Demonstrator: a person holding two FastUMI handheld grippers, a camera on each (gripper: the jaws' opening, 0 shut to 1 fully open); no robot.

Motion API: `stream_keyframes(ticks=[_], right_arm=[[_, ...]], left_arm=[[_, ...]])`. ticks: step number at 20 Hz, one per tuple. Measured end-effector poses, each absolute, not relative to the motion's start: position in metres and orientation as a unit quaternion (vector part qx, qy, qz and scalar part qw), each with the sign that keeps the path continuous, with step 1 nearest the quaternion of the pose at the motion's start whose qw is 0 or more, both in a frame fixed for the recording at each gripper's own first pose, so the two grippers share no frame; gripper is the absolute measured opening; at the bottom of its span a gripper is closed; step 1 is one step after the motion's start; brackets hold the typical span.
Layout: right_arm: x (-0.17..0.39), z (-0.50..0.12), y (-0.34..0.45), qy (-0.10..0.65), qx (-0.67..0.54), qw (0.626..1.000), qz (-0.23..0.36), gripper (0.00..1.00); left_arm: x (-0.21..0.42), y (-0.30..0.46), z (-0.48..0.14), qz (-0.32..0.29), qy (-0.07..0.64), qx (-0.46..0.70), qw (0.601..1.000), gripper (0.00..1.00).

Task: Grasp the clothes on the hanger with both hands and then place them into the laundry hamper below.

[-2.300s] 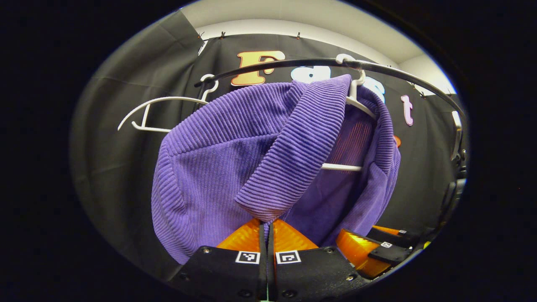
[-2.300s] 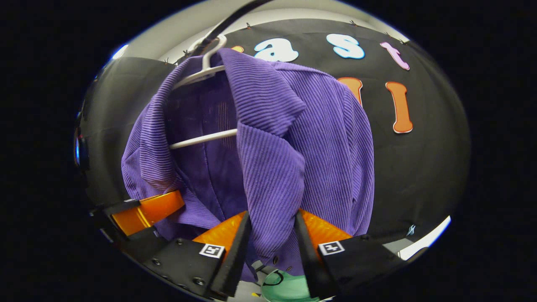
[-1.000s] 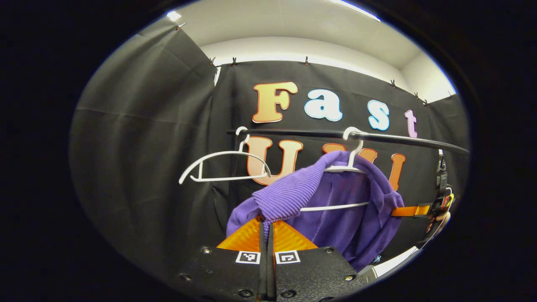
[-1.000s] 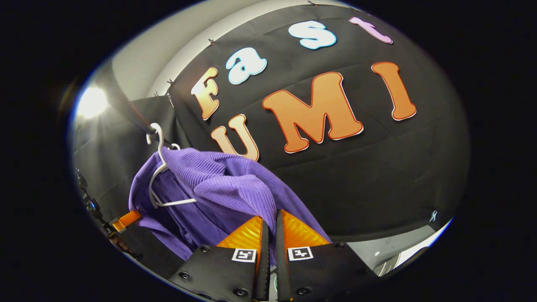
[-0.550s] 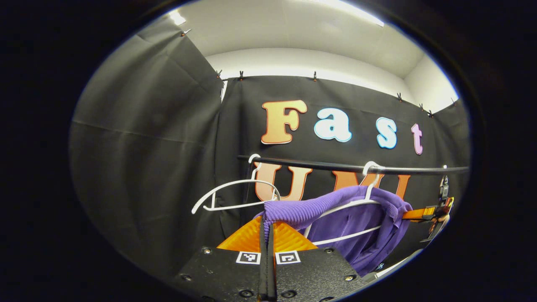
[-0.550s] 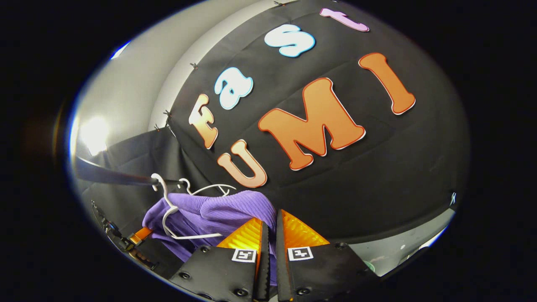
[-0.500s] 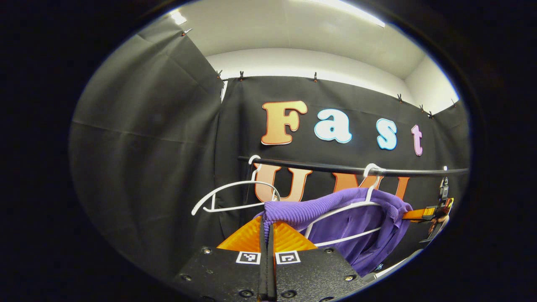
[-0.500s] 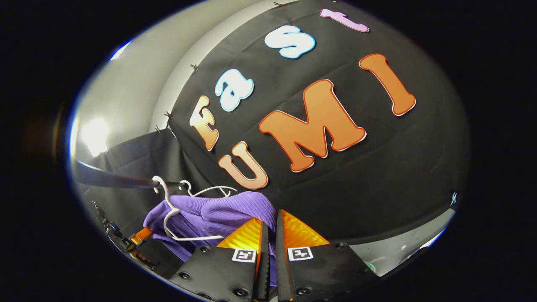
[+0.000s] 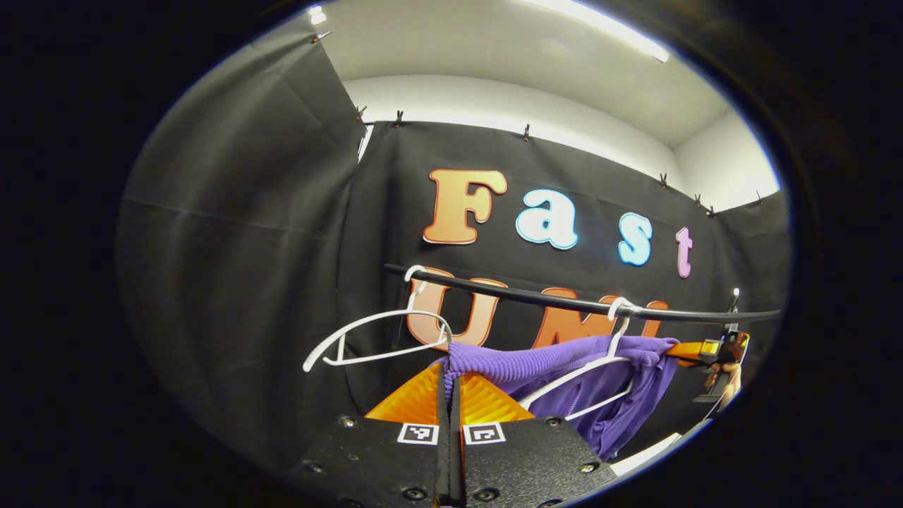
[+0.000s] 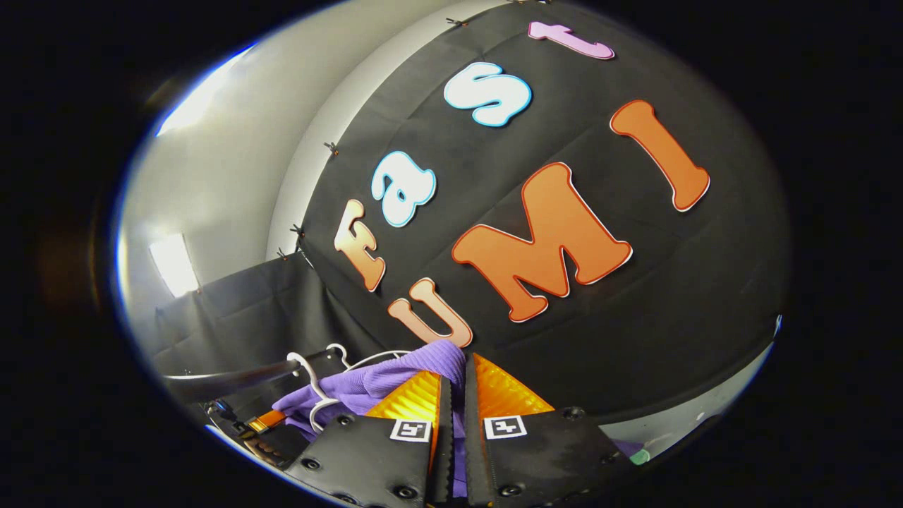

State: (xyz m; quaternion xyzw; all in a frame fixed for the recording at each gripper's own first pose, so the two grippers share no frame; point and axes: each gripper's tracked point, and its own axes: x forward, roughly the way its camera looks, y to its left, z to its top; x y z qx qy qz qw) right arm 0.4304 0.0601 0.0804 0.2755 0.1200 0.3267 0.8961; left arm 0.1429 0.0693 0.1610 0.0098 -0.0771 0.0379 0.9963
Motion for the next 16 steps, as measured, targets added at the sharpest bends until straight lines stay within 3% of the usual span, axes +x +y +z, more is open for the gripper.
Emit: stream_keyframes(ticks=[5, 16], right_arm=[[0.435, 0.105, 0.06, 0.115, 0.294, 0.888, 0.334, 0.14], [0.466, 0.129, 0.05, 0.095, 0.257, 0.914, 0.299, 0.14]], left_arm=[[0.151, 0.071, 0.165, 0.012, -0.064, 0.01, 0.998, 0.0], [0.179, 0.062, 0.173, -0.04, -0.051, 0.013, 0.998, 0.0]])
